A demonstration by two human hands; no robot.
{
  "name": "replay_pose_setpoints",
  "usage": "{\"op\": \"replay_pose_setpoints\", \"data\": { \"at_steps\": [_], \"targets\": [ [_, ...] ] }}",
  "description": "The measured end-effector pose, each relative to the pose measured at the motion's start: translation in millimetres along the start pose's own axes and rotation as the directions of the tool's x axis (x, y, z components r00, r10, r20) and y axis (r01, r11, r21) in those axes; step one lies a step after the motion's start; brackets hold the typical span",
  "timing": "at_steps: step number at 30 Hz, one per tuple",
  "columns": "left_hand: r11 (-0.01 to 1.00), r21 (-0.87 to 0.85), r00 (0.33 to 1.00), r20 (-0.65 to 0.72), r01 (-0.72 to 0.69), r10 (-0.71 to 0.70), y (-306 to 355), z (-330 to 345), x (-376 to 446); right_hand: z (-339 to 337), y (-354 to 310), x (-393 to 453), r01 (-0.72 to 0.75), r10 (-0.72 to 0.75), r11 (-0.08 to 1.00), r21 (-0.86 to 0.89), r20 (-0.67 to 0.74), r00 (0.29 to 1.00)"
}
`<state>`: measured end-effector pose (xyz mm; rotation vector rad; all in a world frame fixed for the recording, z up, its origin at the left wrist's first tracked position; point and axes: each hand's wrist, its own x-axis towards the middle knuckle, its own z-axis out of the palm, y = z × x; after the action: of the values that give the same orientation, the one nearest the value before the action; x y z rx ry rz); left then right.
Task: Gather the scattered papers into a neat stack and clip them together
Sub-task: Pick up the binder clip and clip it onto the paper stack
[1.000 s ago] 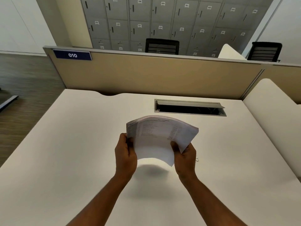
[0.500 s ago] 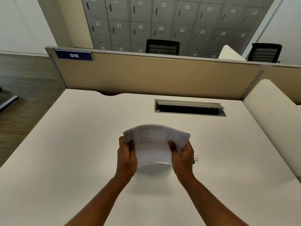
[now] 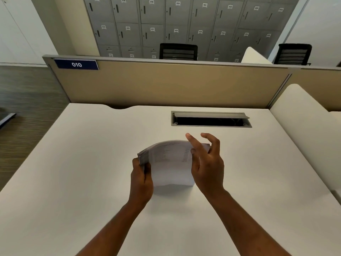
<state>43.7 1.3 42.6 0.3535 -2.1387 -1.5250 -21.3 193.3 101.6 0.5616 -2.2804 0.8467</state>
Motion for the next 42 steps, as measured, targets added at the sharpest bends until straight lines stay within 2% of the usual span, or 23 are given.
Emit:
{"op": "replay_pose_setpoints", "data": {
  "at_steps": [5, 10, 12, 13, 14, 16, 17, 18, 19, 21, 24, 26, 31, 42],
  "targets": [
    [1.000, -0.007, 1.000, 0.002, -0.006, 0.006, 0.1, 0.5, -1.5, -0.7, 1.7, -2.2, 0.027, -0.026, 1.000, -0.012, 0.046, 0.999],
    [1.000, -0.008, 1.000, 0.013, 0.019, -0.019, -1.1, 0.3, -3.5, 0.7, 4.5, -2.3, 0.048, -0.048, 0.999, -0.001, 0.030, 0.998],
    [0.999, 0.003, 0.999, 0.011, 0.038, -0.038, -2.8, 0.9, -2.9, 3.6, 5.7, -3.0, -0.008, 0.010, 0.993, 0.115, -0.014, 1.000],
    [0.999, 0.014, 0.999, 0.005, 0.040, -0.040, -3.5, 1.0, -2.3, 7.0, 7.6, -4.7, -0.088, 0.096, 0.971, 0.224, -0.026, 0.995],
    [0.999, 0.025, 0.999, 0.000, 0.038, -0.038, -3.9, 1.2, -1.9, 11.5, 10.8, -8.5, -0.204, 0.219, 0.913, 0.354, -0.001, 0.976],
    [0.999, 0.038, 0.999, -0.008, 0.033, -0.033, -3.9, 1.4, -1.5, 20.5, 16.7, -17.1, -0.488, 0.463, 0.663, 0.568, 0.201, 0.863],
    [0.999, 0.039, 1.000, -0.010, 0.029, -0.029, -4.2, 2.2, -1.5, 26.1, 21.0, -21.6, -0.603, 0.523, 0.543, 0.585, 0.326, 0.788],
    [0.999, 0.039, 1.000, -0.009, 0.027, -0.026, -4.4, 3.6, -1.7, 31.8, 25.1, -25.3, -0.674, 0.555, 0.493, 0.550, 0.398, 0.731],
    [0.999, 0.040, 1.000, -0.004, 0.025, -0.025, -4.6, 4.8, -1.6, 37.1, 28.1, -28.4, -0.708, 0.577, 0.493, 0.506, 0.419, 0.701],
    [0.999, 0.040, 1.000, 0.003, 0.023, -0.023, -3.0, 6.1, -1.2, 44.5, 31.9, -31.5, -0.712, 0.599, 0.498, 0.496, 0.397, 0.695],
    [1.000, 0.007, 1.000, -0.009, -0.002, 0.002, -0.2, 4.1, -1.0, 46.9, 30.0, -30.7, -0.652, 0.569, 0.518, 0.553, 0.346, 0.746],
    [1.000, 0.004, 1.000, -0.017, -0.010, 0.010, -4.2, 4.3, -4.2, 48.1, 32.2, -36.7, -0.647, 0.558, 0.538, 0.540, 0.347, 0.754],
    [0.995, 0.075, 0.997, 0.039, 0.066, -0.069, -23.8, 5.9, -17.8, 54.0, 39.2, -61.5, -0.723, 0.588, 0.520, 0.454, 0.424, 0.689],
    [0.988, 0.112, 0.990, 0.089, 0.103, -0.113, -39.5, 6.3, -17.1, 57.4, 45.9, -73.2, -0.747, 0.590, 0.529, 0.403, 0.458, 0.665]
  ]
}}
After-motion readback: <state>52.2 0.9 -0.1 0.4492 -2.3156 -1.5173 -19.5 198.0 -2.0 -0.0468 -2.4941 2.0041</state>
